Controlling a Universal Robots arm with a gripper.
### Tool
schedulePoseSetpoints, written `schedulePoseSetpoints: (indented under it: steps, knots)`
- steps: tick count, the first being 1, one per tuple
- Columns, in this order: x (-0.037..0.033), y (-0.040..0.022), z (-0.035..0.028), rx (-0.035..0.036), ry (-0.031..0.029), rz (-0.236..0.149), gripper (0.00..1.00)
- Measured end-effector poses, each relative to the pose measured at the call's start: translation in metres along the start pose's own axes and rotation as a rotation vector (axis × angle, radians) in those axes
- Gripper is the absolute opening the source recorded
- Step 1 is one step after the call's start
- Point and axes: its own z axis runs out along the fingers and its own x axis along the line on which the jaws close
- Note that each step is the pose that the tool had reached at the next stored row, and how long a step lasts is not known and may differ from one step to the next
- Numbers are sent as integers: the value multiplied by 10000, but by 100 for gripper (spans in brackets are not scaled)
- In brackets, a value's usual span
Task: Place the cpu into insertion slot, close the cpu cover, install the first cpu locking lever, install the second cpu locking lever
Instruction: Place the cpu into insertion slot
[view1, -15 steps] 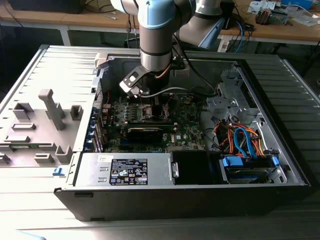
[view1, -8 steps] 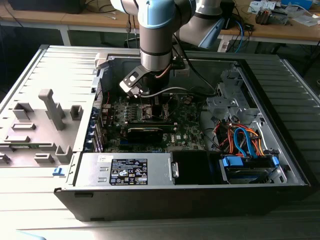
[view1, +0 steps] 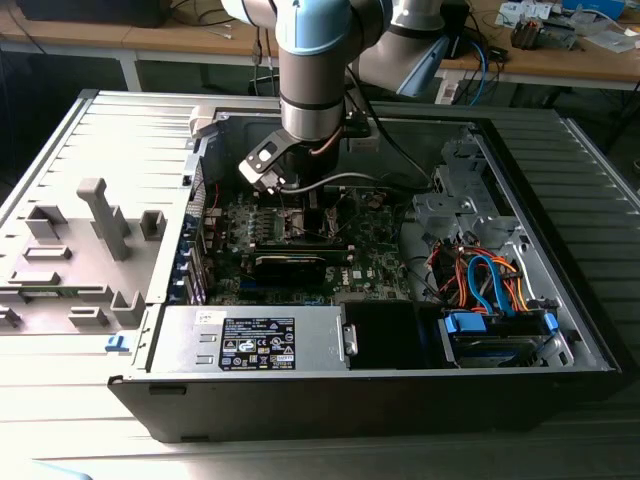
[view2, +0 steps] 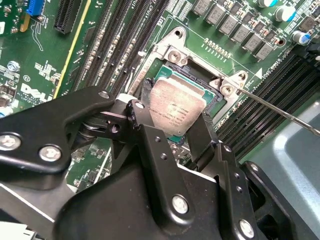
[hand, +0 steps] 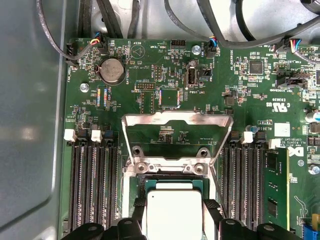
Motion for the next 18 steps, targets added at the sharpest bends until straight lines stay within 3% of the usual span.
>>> schedulePoseSetpoints:
  steps: [18]
  knots:
    - [25,1,37,17,-11,192,53]
